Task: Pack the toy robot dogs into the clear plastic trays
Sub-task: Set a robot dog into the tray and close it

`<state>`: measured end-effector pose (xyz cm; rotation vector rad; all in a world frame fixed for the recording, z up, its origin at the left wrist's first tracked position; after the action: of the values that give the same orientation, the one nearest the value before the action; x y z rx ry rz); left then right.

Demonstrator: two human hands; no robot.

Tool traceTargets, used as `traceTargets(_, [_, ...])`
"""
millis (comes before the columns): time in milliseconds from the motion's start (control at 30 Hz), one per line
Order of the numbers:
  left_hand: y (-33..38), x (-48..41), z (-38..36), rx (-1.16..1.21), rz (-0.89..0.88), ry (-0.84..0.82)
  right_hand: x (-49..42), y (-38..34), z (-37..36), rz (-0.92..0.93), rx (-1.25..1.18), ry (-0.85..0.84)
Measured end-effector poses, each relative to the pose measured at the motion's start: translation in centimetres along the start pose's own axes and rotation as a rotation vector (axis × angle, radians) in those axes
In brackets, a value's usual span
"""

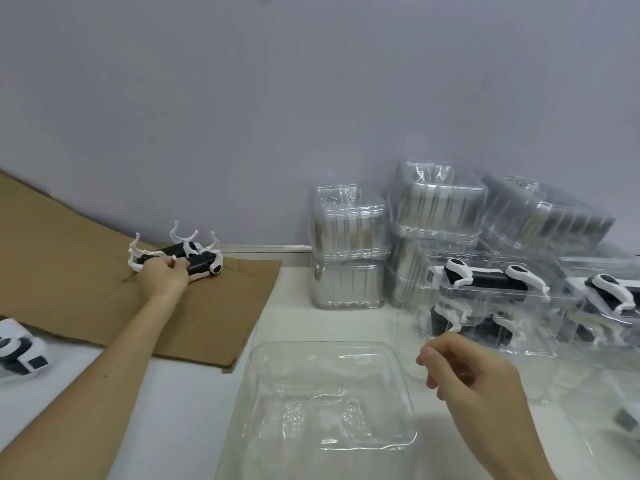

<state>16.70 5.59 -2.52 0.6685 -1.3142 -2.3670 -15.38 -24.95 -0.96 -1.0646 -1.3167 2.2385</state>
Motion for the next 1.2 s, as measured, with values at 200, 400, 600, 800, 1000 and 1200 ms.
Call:
traceTargets(200, [0.3,6.5,1.3,0.081,-0.238,0.059,0.0,-0.2,0.1,0.023,-0.041,-0.001])
traceTargets(400, [4.2,13.3,3.9,0.276,-0.369,0.000,0.6,-0.4,-0.2,0.099,-0.052,-0.013])
traceTargets(600, [8.5,19.5,8.0,0.469,-0.348,-0.315,1.2,-0.4,-0.5,0.442,0.069,-0.003])
traceTargets(800, [8.5,22.0,9.3,0.527,0.037,-0.799,1.4,-0.6,-0.9,0.808,0.183,0.089])
traceTargets(1000, [7.4,22.0,9.7,0.666,0.313,-1.148,1.3,-1.4,-0.8,0.890,0.120,0.113])
traceTargets(1200, [6.6,22.0,9.5,0.623,0.280,-0.975,2.1,-1.5,-1.1,0.894,0.082,0.052])
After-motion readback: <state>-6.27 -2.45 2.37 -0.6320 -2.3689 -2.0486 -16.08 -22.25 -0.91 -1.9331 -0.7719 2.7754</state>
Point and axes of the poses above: each hand's wrist, its own x-axis away from the middle knuckle, its own z-axis out of the back of the hand, y = z × x, the point moved 1 cm from there along -x, towards the middle knuckle, and after that the axes turned 12 degrees about y, right-handed, at the moved point
